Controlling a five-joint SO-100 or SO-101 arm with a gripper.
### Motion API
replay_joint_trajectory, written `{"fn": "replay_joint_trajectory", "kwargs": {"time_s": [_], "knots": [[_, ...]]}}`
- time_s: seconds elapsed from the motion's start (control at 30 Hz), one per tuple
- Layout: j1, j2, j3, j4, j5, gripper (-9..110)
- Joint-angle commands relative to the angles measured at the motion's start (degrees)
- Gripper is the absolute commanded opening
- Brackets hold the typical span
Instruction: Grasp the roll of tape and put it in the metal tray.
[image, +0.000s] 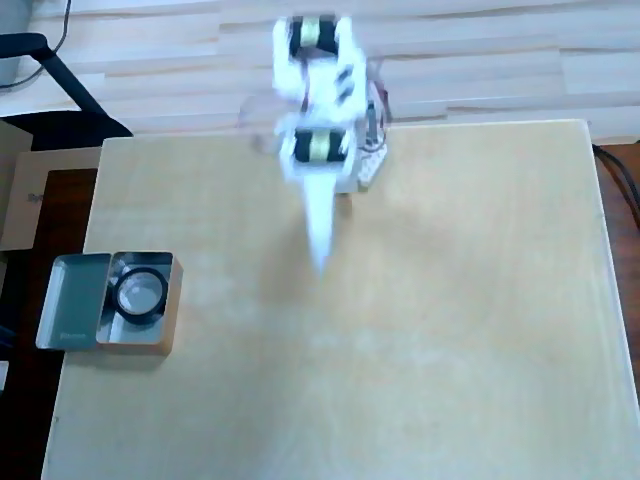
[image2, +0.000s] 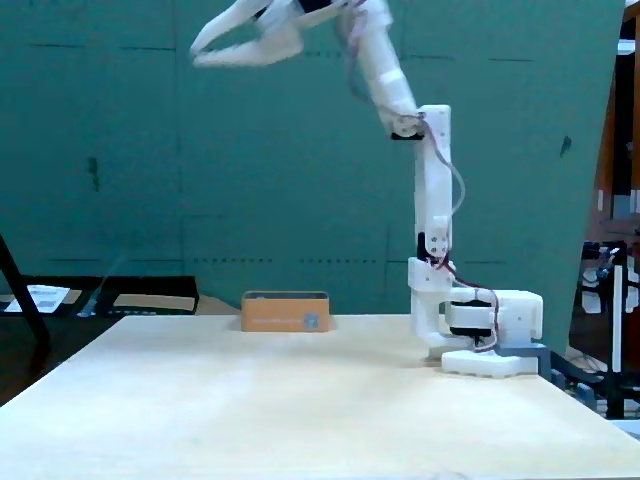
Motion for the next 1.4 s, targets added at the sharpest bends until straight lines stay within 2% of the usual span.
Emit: {"fn": "replay_joint_trajectory", "kwargs": {"time_s": [0.0,0.3,0.6,0.73,1.2,1.37], "knots": [[-3.2,9.1,4.0,18.7,0.5,-1],[-4.1,33.8,42.5,16.2,0.7,0],[-0.9,61.8,102.7,-11.7,6.6,0],[-1.1,70.8,121.6,-22.1,6.9,0],[-1.0,89.2,156.6,-48.3,6.1,0],[-1.0,95.0,159.7,-51.5,6.1,0]]}}
